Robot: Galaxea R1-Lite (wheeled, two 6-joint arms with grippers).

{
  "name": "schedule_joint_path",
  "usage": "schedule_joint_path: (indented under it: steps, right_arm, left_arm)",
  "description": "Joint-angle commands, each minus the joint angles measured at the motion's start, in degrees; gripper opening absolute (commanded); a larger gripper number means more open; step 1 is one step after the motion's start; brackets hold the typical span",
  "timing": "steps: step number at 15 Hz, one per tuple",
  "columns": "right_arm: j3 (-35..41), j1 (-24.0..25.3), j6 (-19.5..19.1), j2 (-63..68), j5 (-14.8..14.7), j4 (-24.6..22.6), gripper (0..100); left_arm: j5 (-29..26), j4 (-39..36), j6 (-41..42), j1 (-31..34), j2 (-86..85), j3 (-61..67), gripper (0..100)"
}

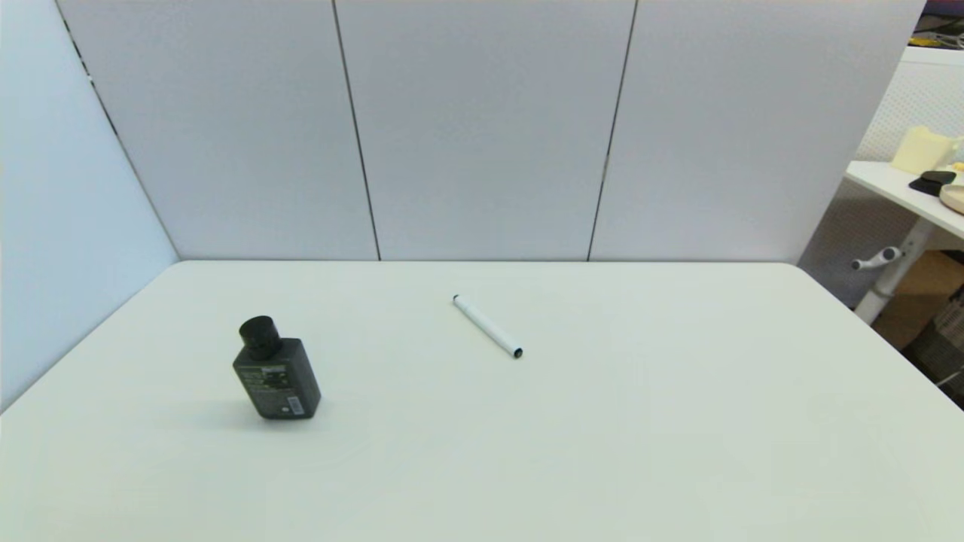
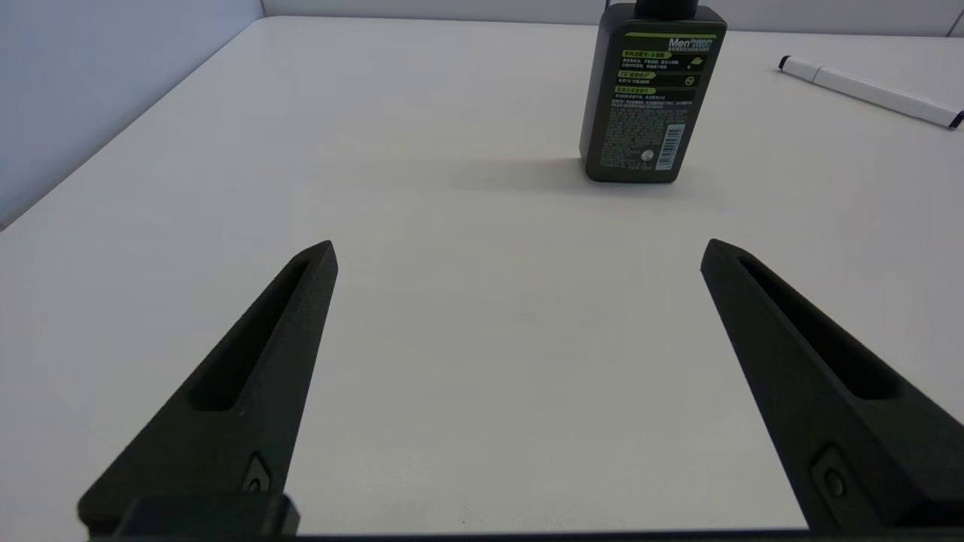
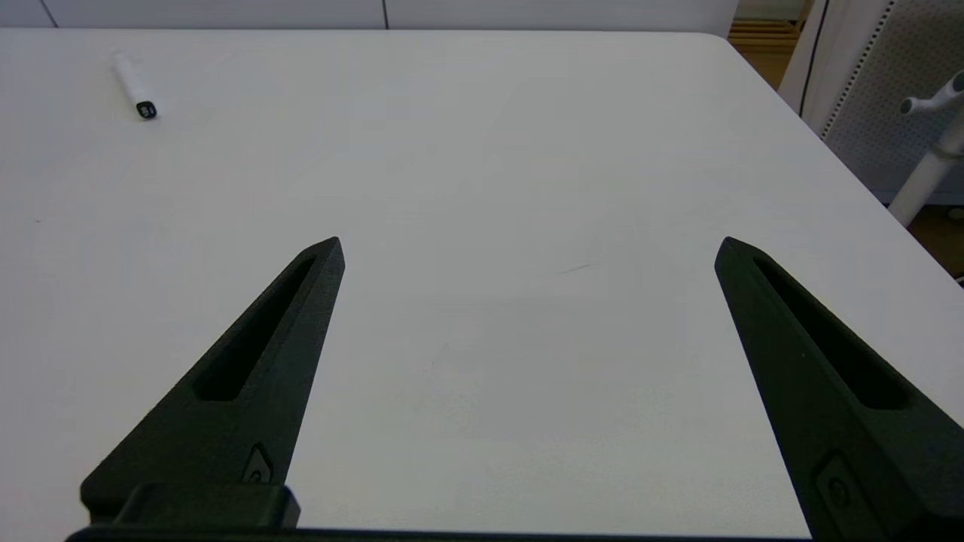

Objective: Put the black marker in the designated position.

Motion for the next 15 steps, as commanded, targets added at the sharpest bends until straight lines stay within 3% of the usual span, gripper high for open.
schedule_joint_path:
  steps: [1, 11, 13, 15]
  right_arm:
    - [0.0, 0.0, 0.0, 0.1, 0.1, 0.0, 100]
    - [0.0, 0.0, 0.0, 0.1, 0.1, 0.0, 100]
    - [0.0, 0.0, 0.0, 0.1, 0.1, 0.0, 100]
    - [0.0, 0.0, 0.0, 0.1, 0.1, 0.0, 100]
  left_arm:
    - [0.0, 0.0, 0.0, 0.0, 0.0, 0.0, 100]
    - [0.0, 0.4, 0.4, -0.1, 3.1, -2.2, 100]
    - [-0.6, 3.1, 3.0, 0.0, 12.5, -12.3, 100]
    - [-0.4, 10.5, 6.2, 0.0, 25.3, -26.9, 100]
